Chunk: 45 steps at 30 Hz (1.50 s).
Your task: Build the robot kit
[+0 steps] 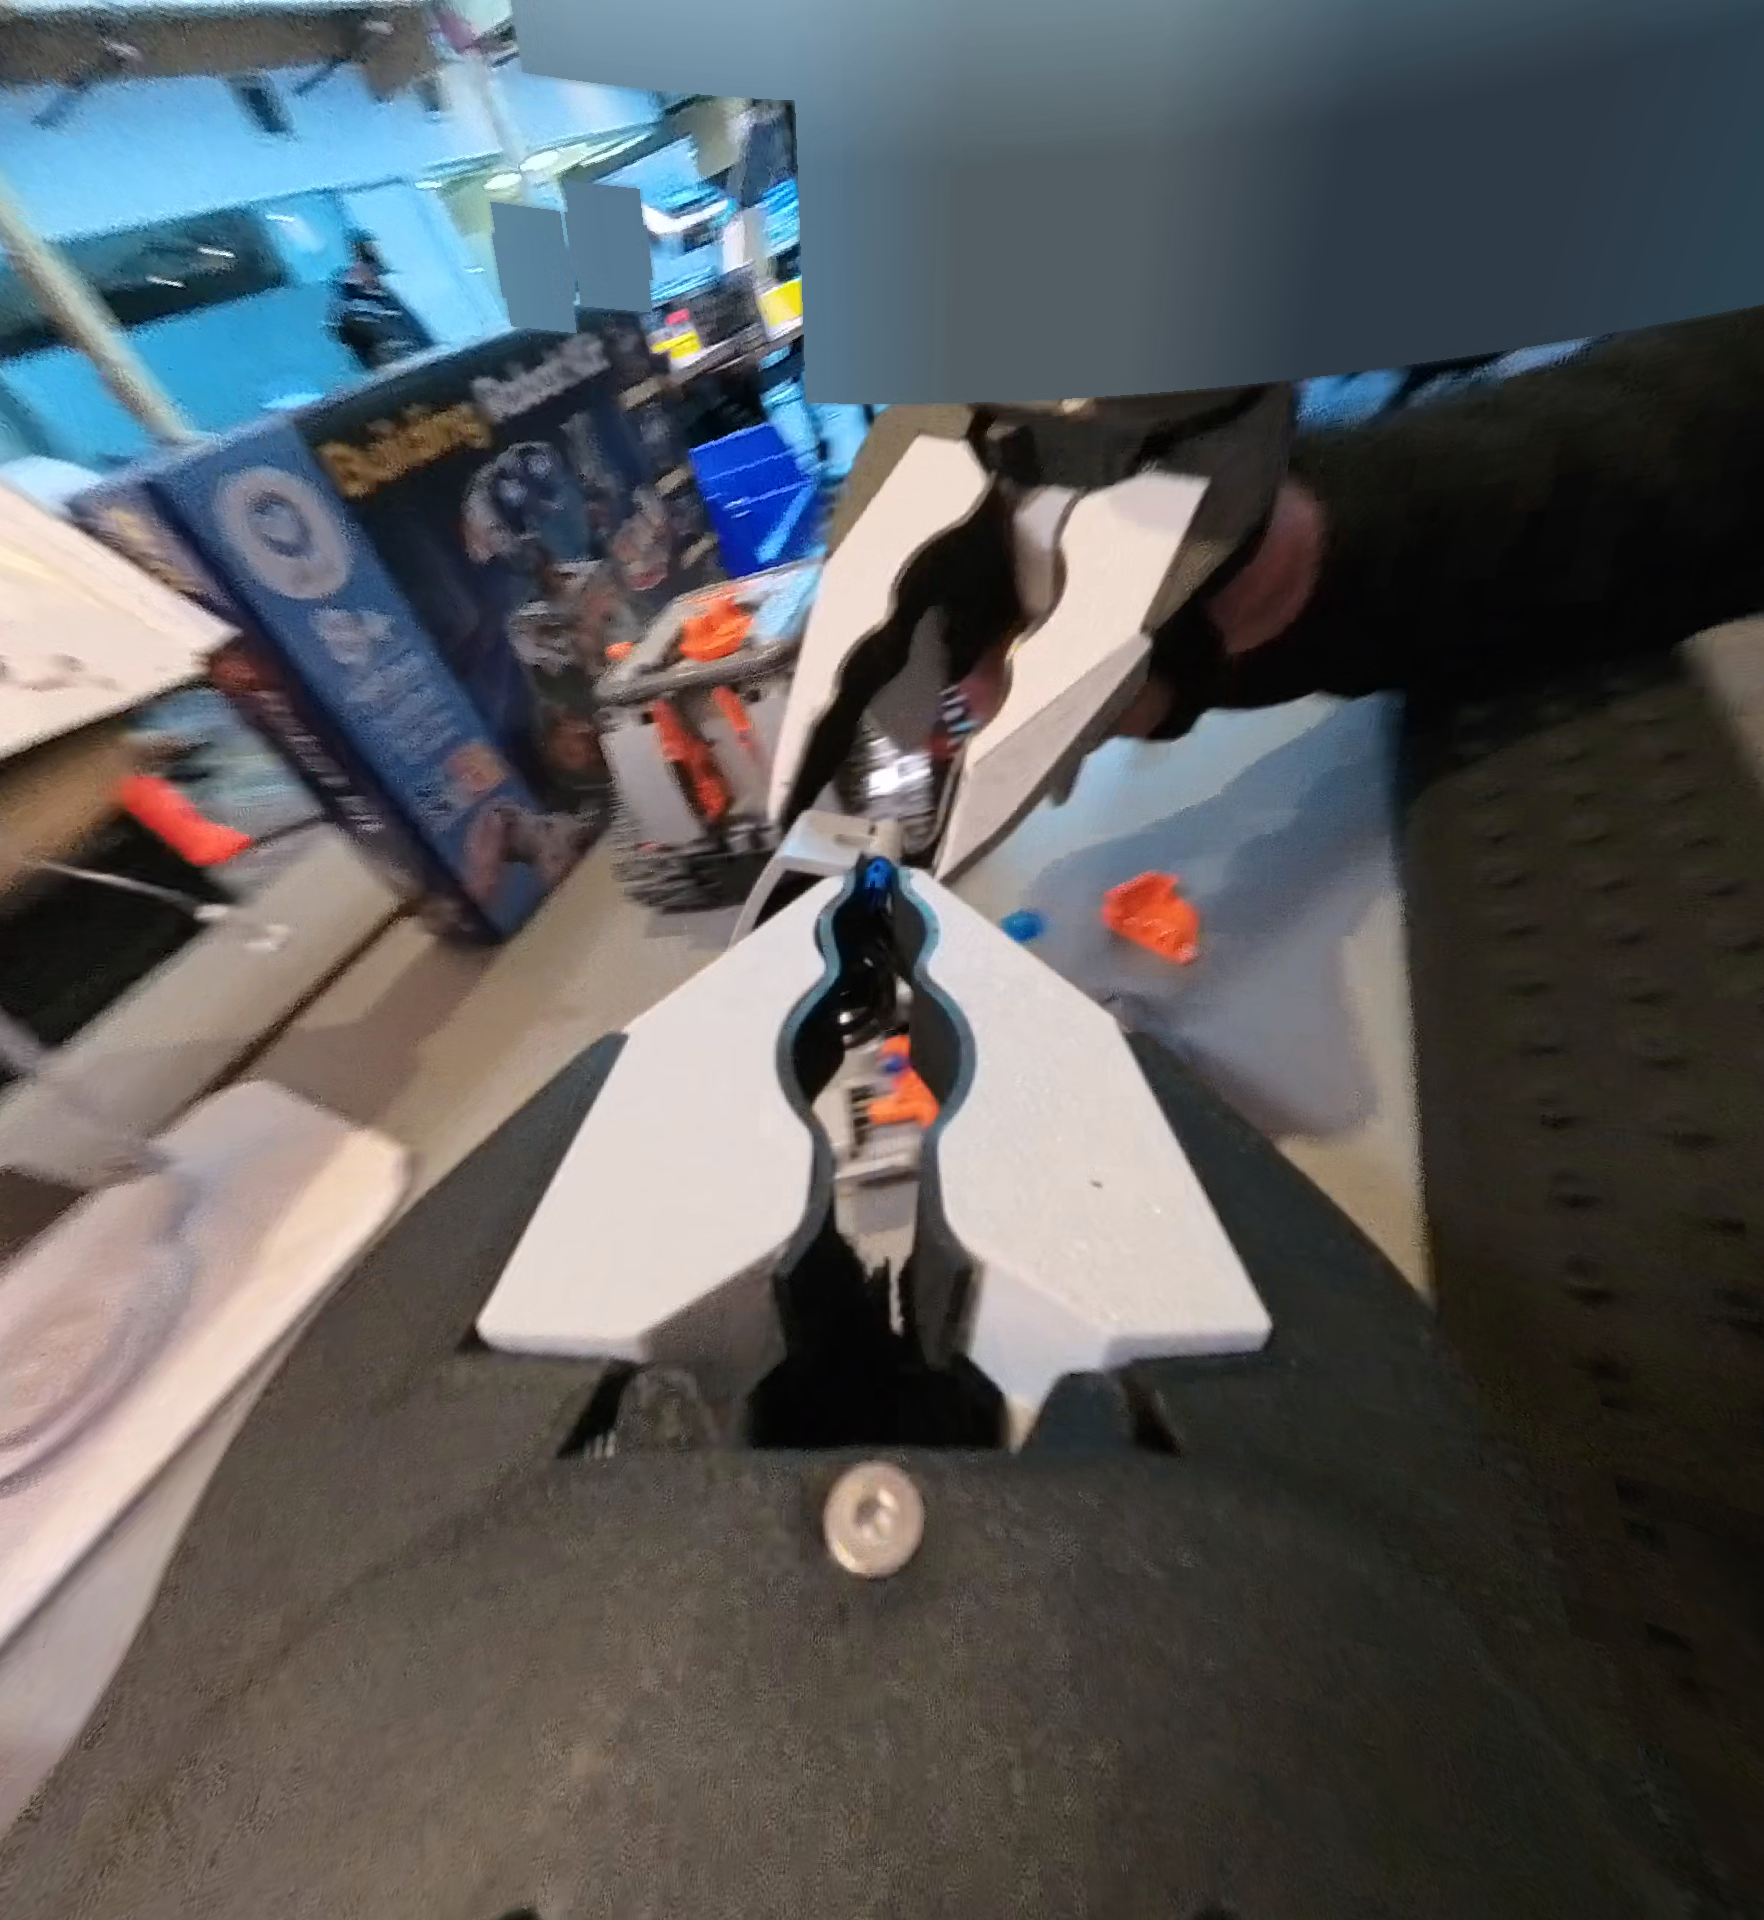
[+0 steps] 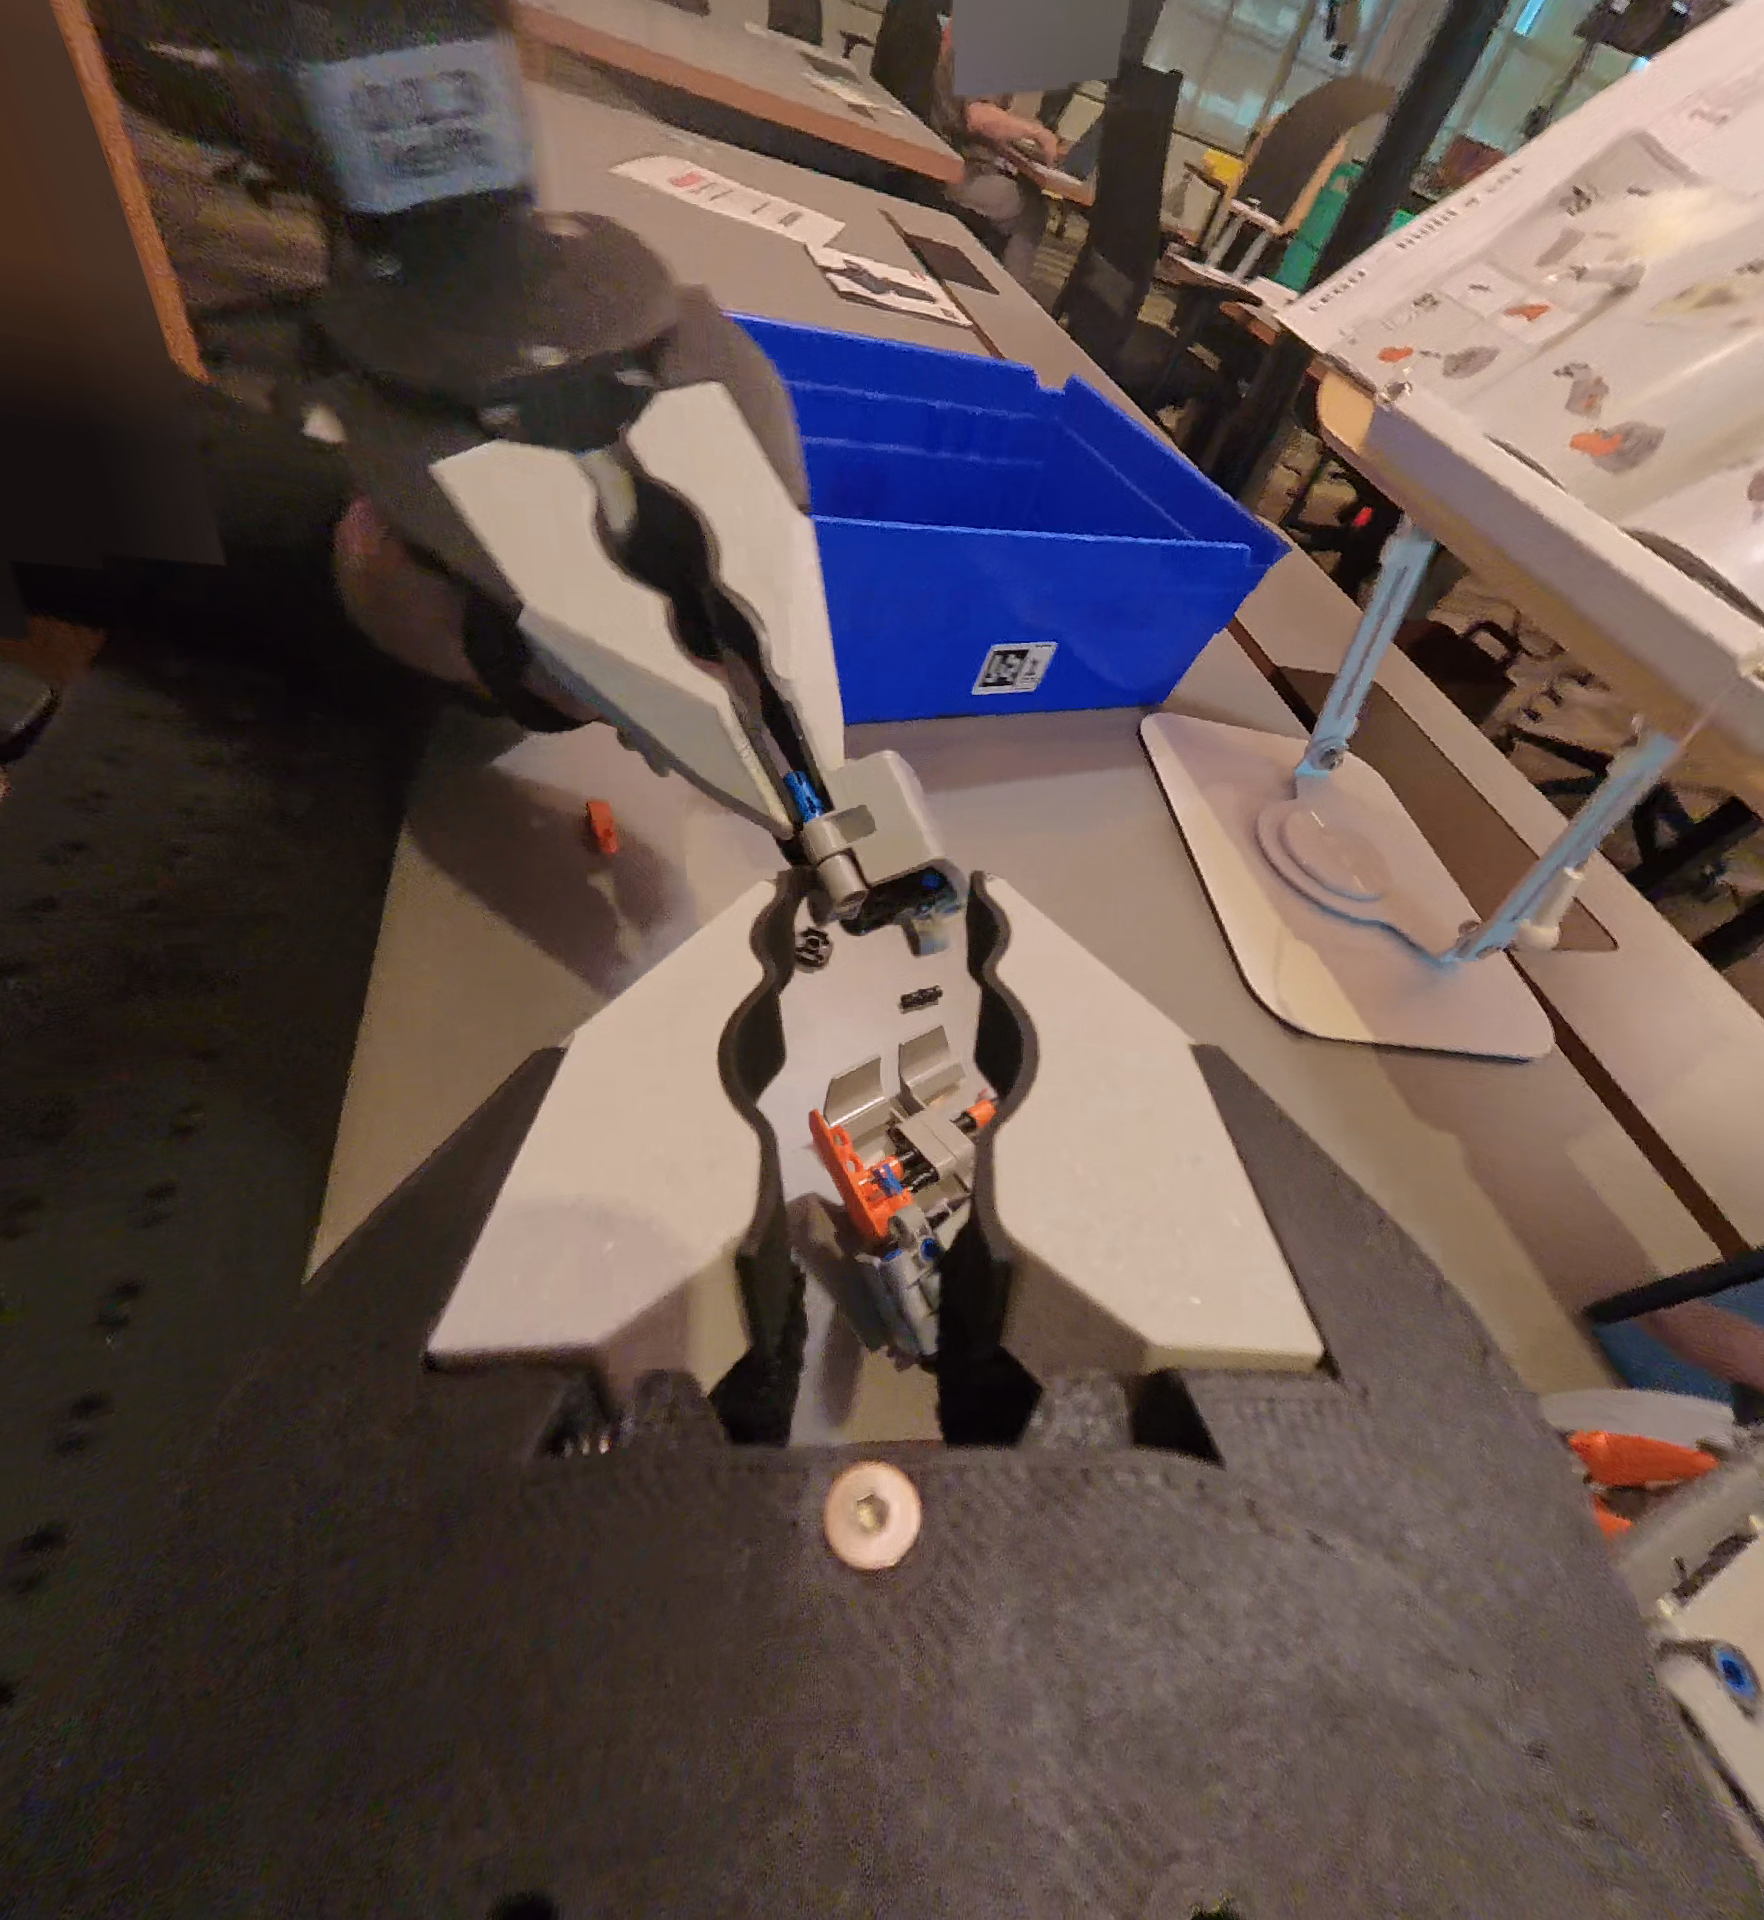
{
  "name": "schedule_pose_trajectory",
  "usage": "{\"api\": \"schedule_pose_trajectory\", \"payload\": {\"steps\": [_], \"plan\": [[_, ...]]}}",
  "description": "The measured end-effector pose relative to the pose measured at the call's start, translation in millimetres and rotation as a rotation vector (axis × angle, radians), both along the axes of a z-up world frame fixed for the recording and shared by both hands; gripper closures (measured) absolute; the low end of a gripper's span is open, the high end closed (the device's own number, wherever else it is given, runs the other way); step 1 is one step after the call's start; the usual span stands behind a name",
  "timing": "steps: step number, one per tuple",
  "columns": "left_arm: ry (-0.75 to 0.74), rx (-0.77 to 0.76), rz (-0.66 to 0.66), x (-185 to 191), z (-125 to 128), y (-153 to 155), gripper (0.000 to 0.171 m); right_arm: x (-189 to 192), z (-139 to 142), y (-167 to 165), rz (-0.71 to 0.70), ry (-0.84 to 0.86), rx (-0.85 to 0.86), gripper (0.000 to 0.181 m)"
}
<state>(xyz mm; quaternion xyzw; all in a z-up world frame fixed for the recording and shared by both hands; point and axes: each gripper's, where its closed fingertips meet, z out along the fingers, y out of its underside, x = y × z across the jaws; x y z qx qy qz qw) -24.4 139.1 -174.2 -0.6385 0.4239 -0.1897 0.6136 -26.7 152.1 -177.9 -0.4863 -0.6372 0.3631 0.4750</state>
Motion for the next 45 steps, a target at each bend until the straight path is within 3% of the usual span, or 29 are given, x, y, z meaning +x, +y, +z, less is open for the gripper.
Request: {"api": "schedule_pose_trajectory", "payload": {"steps": [2, 11, 14, 17, 20, 22, 29, 39, 45], "plan": [[-0.079, -0.092, -0.119, 3, 1, -8, 0.170, 2, 2, -9, 0.074, 0.003, -0.015, 0.152], [-0.200, -0.250, -0.311, 9, 2, -21, 0.170, 7, 1, -25, 0.189, -0.011, -0.105, 0.156], [-0.235, -0.311, -0.374, 13, 2, -26, 0.170, 10, 2, -26, 0.219, -0.017, -0.133, 0.143], [-0.262, -0.363, -0.449, 15, 1, -34, 0.169, 12, -2, -40, 0.304, -0.042, -0.173, 0.150], [-0.352, -0.386, -0.512, 11, 14, -38, 0.170, 22, -6, -47, 0.394, -0.078, -0.238, 0.146], [-0.398, -0.405, -0.534, 7, 18, -38, 0.170, 23, 1, -39, 0.375, -0.042, -0.250, 0.160], [-0.381, -0.415, -0.535, 9, 14, -38, 0.170, 14, 2, -40, 0.294, -0.037, -0.153, 0.167], [-0.382, -0.452, -0.637, 13, 15, -51, 0.170, 22, 3, -52, 0.430, -0.033, -0.298, 0.169], [-0.375, -0.476, -0.651, 15, 12, -53, 0.170, 24, 3, -51, 0.440, -0.029, -0.311, 0.179]]}}
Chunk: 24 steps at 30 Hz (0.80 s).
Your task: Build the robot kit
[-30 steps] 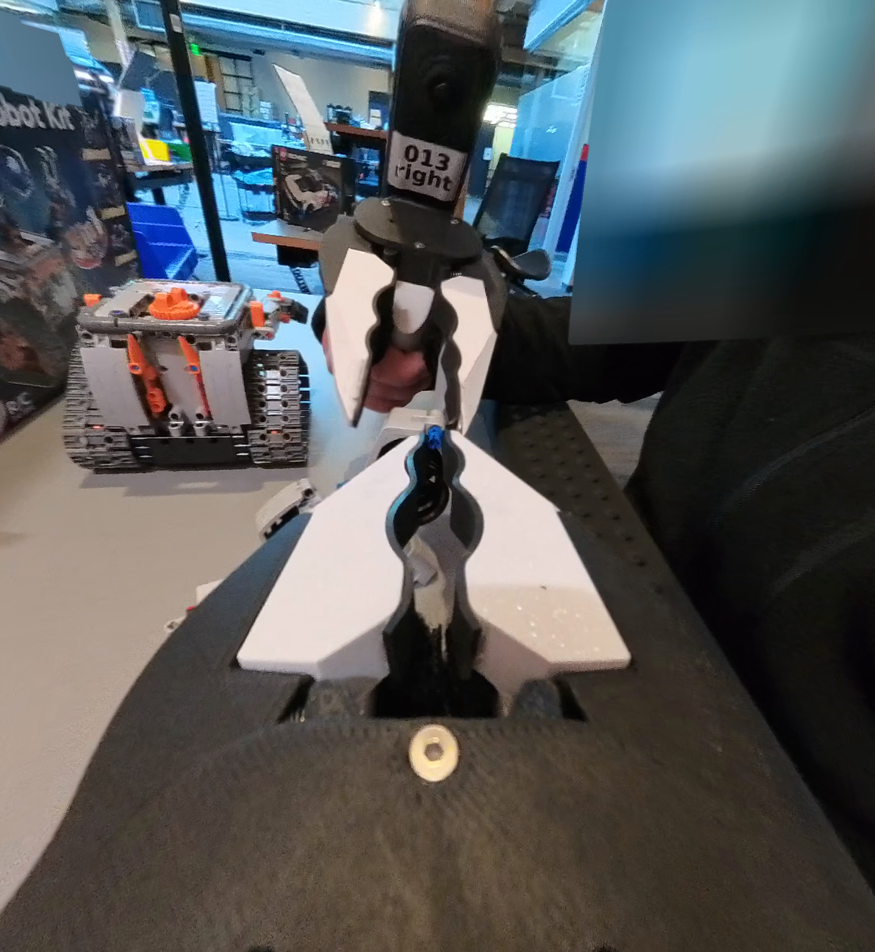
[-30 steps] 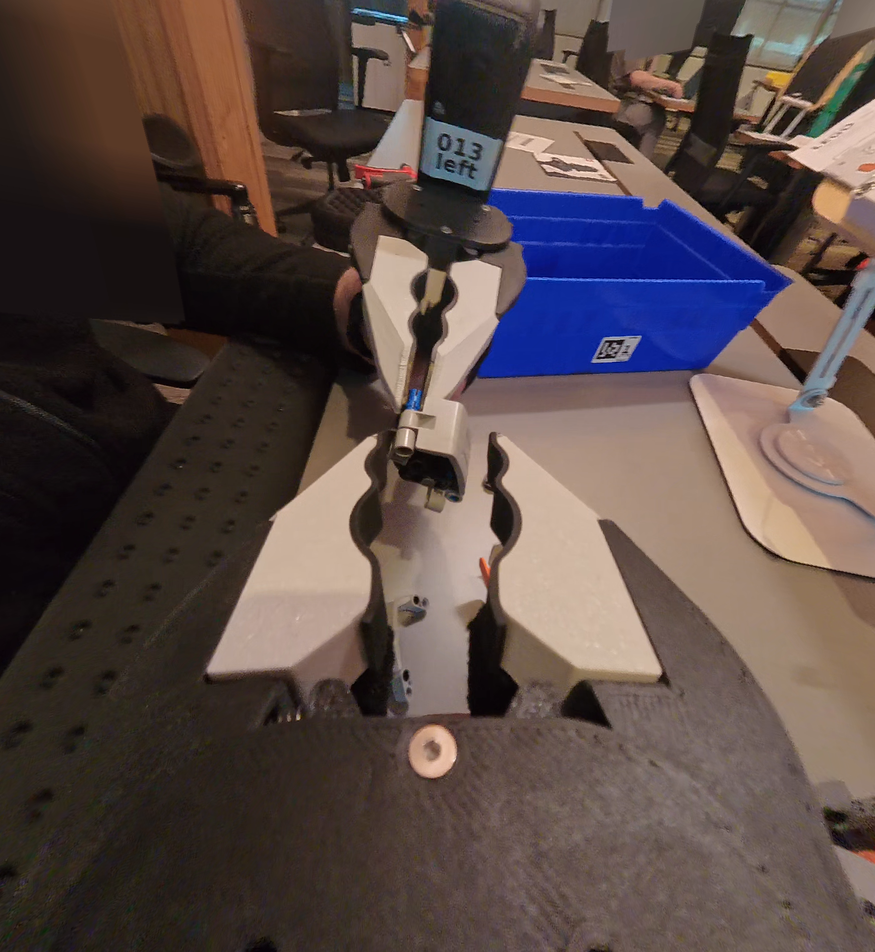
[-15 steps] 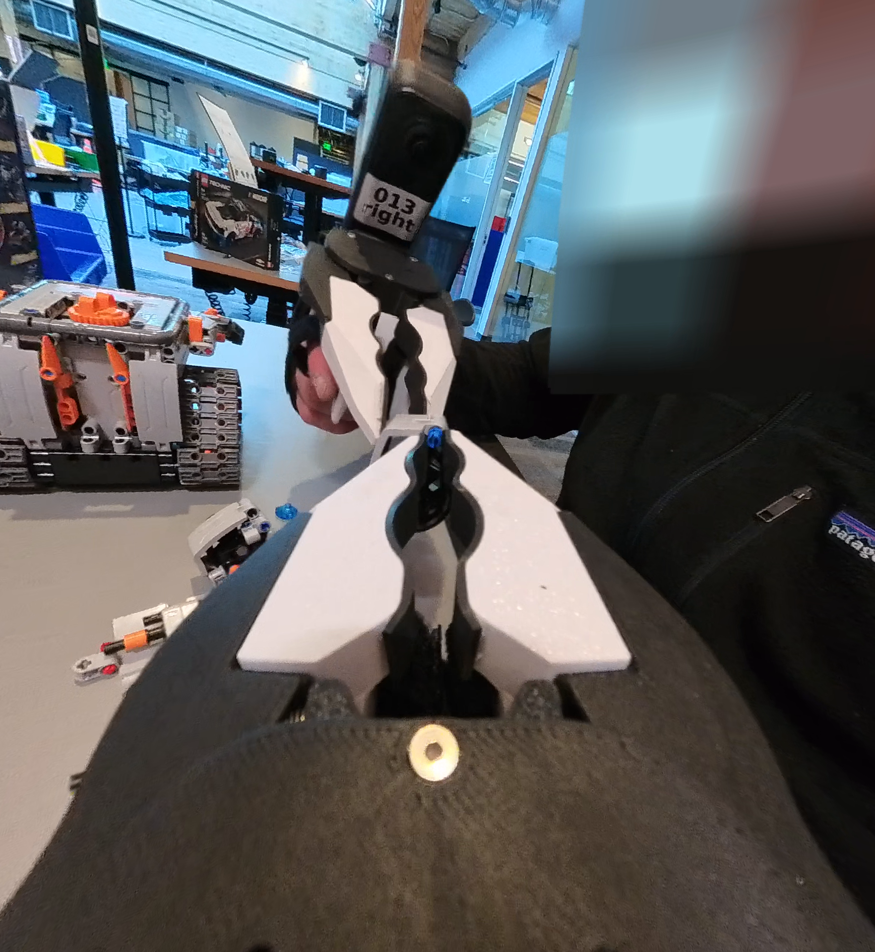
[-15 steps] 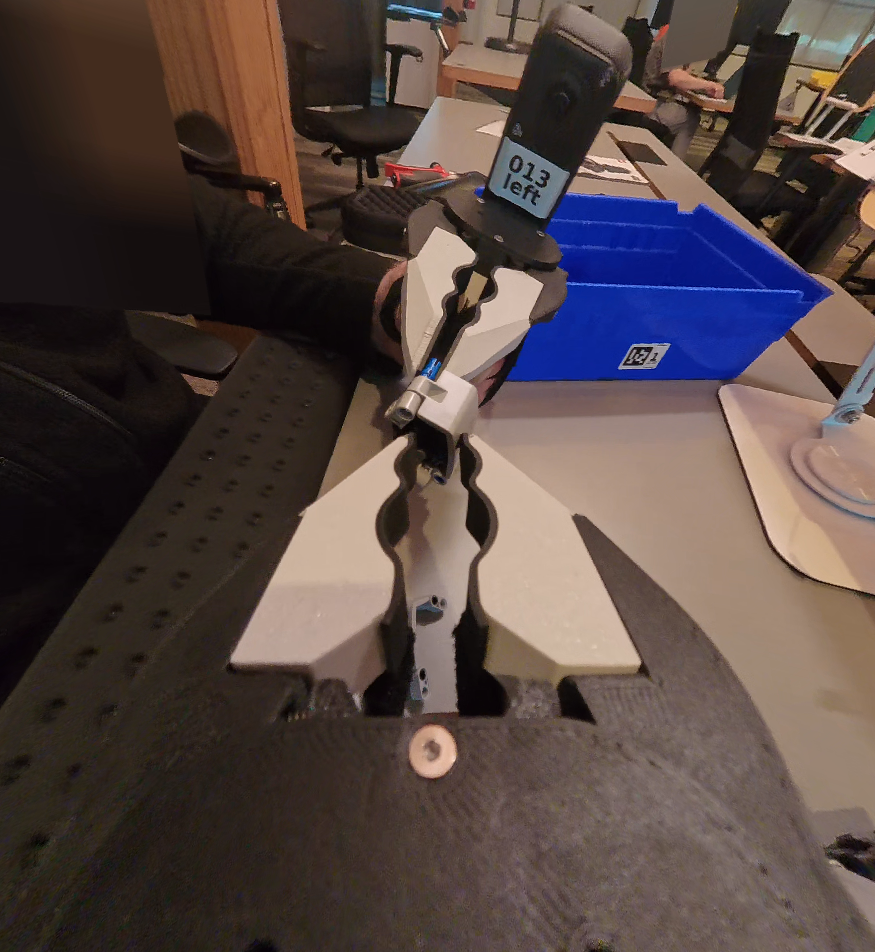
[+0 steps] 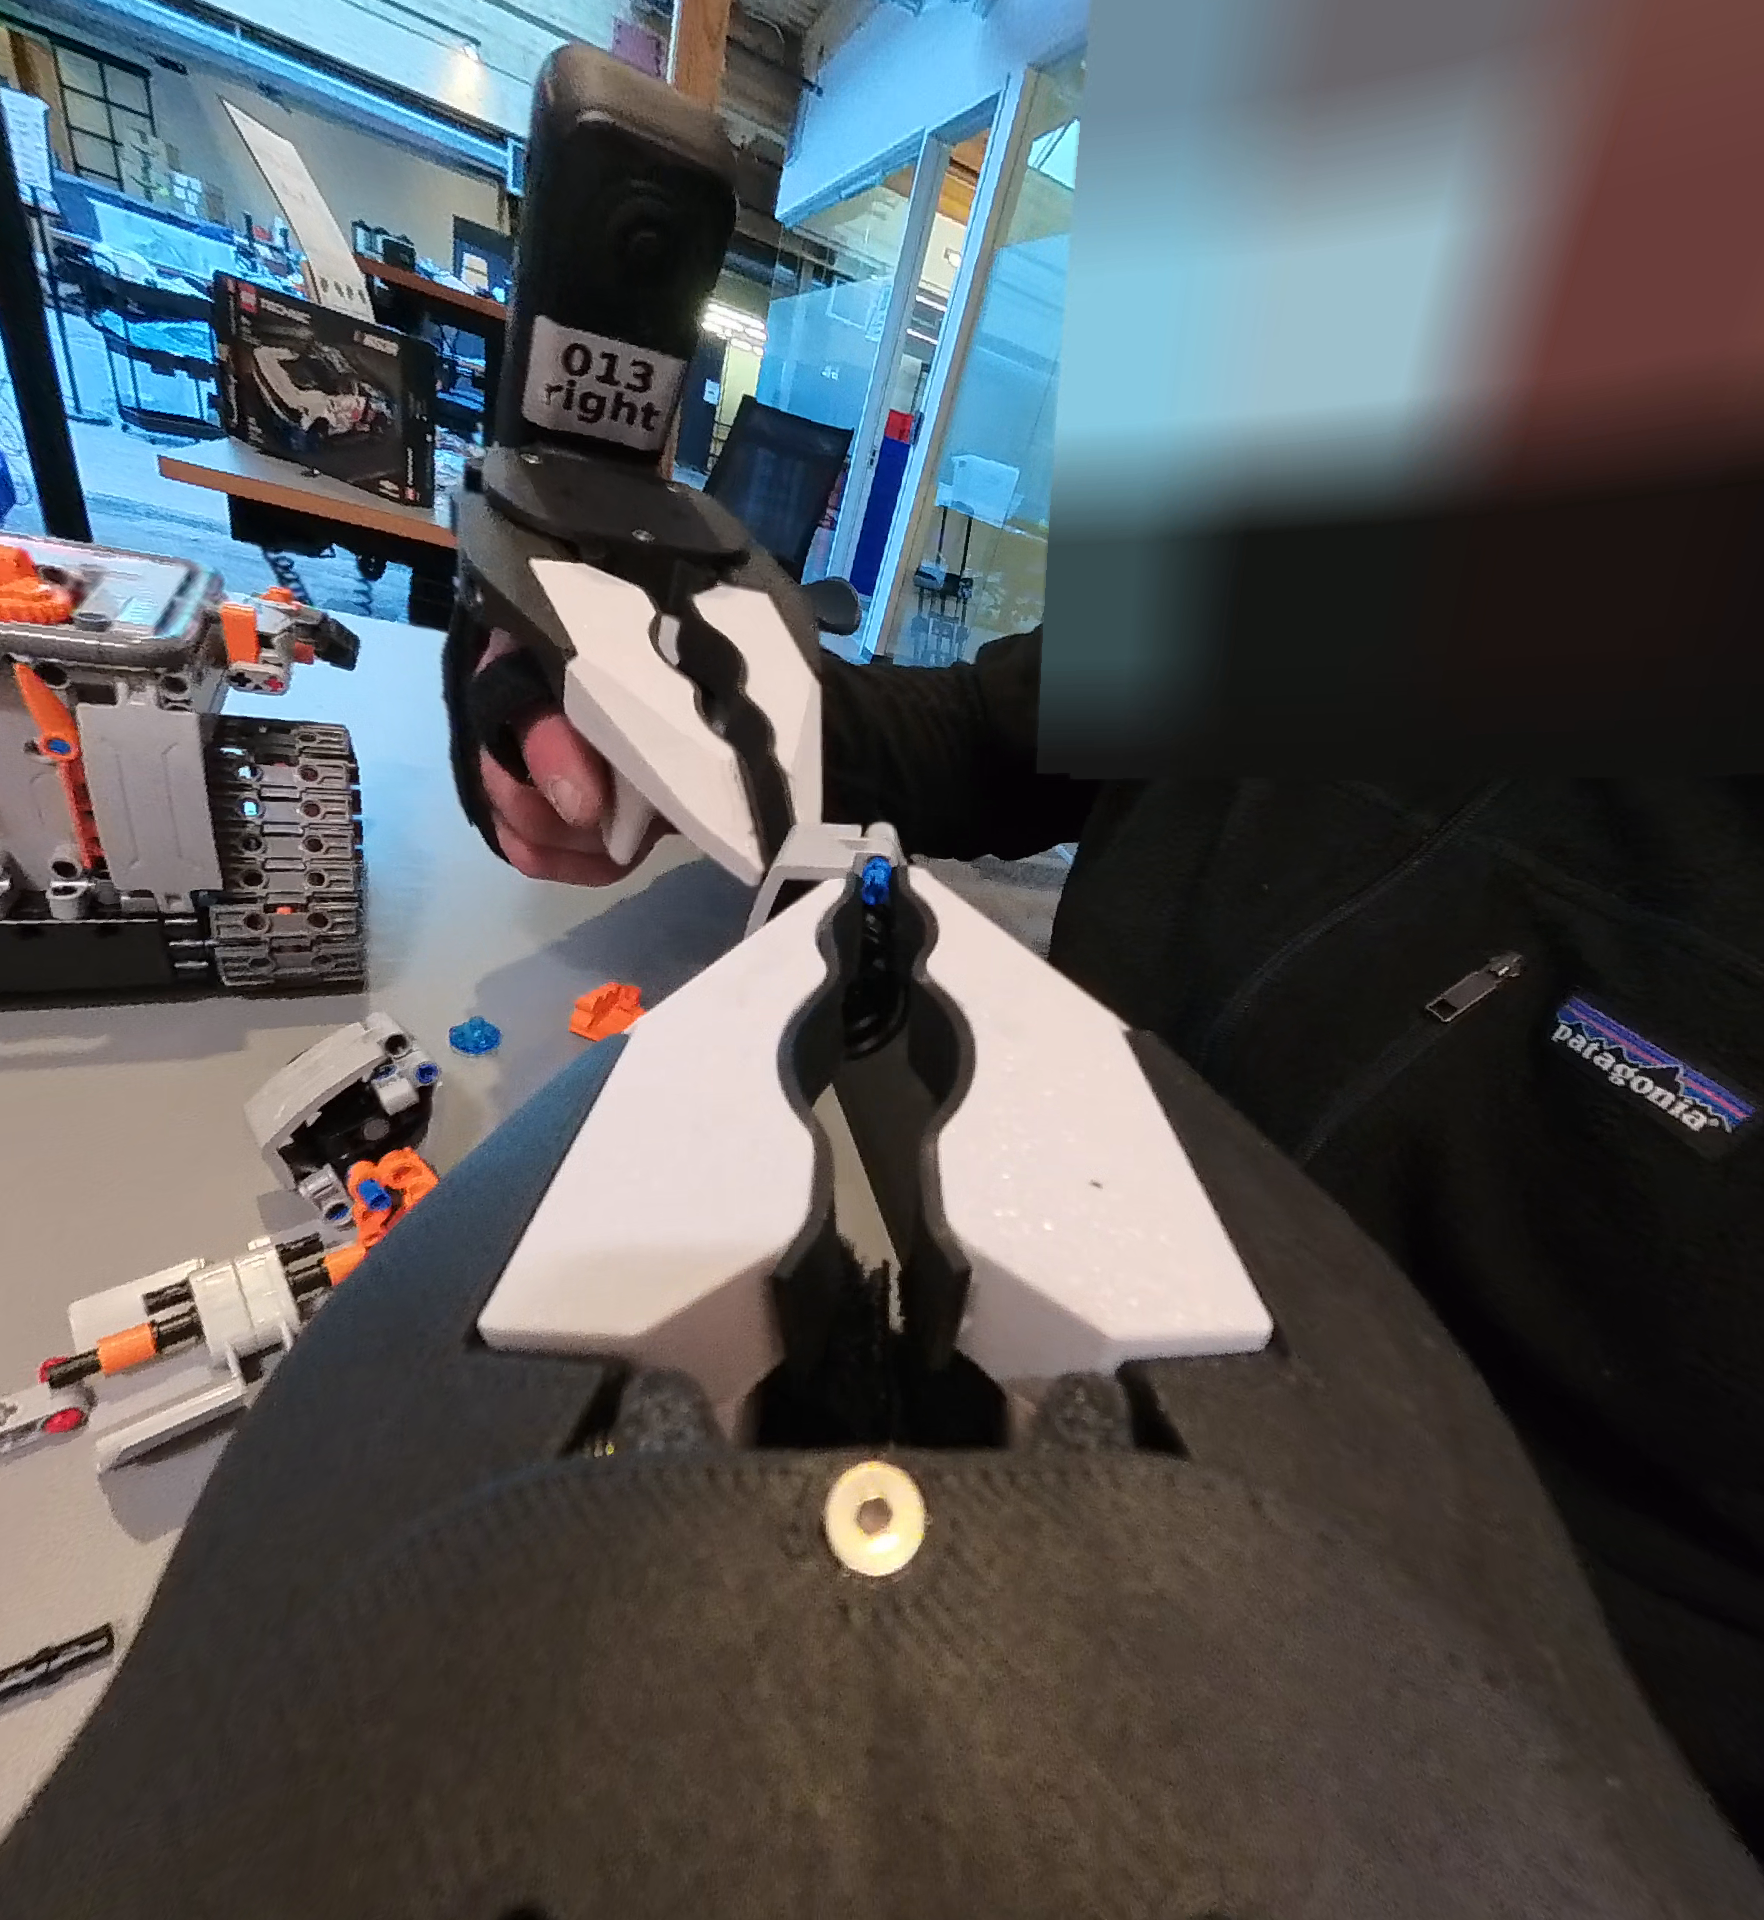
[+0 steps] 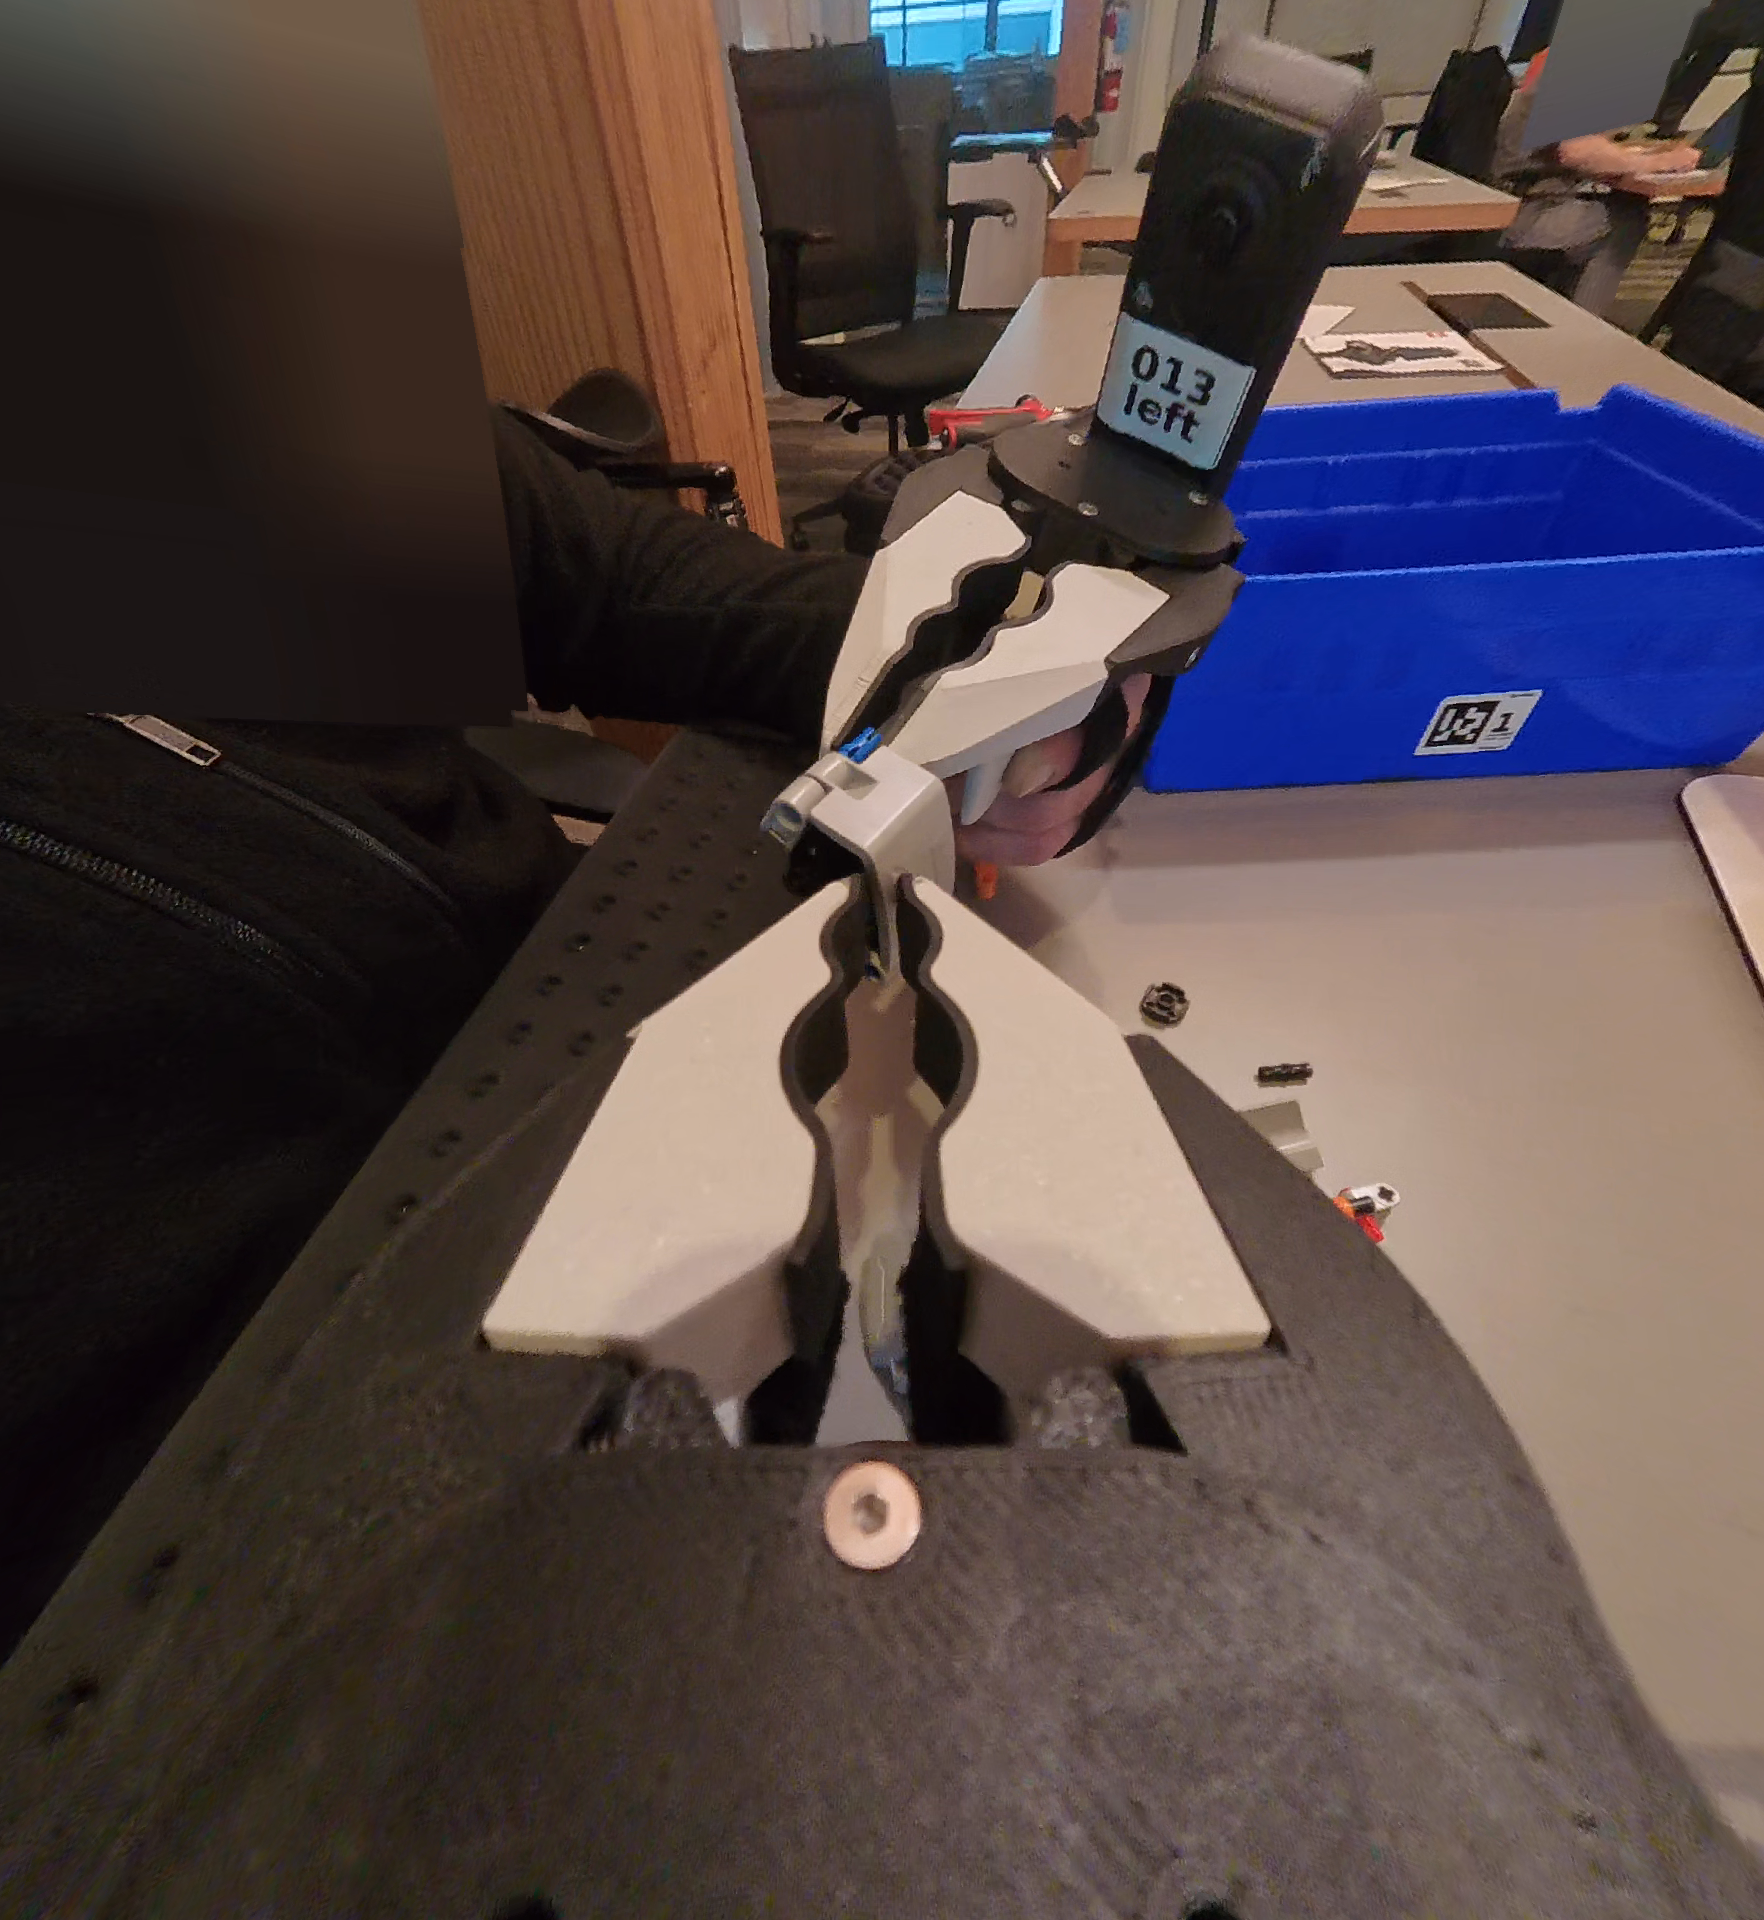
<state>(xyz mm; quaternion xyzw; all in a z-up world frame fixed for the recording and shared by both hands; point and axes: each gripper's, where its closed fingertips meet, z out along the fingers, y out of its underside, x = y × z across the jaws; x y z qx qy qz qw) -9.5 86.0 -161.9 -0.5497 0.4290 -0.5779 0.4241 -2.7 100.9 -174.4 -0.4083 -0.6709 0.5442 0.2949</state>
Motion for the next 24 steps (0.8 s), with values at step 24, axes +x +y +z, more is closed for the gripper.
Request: {"api": "schedule_pose_trajectory", "payload": {"steps": [24], "plan": [[0.268, 0.229, 0.693, -30, -10, 81, 0.118, -21, 6, 74, -0.679, 0.042, 0.519, 0.181]]}}
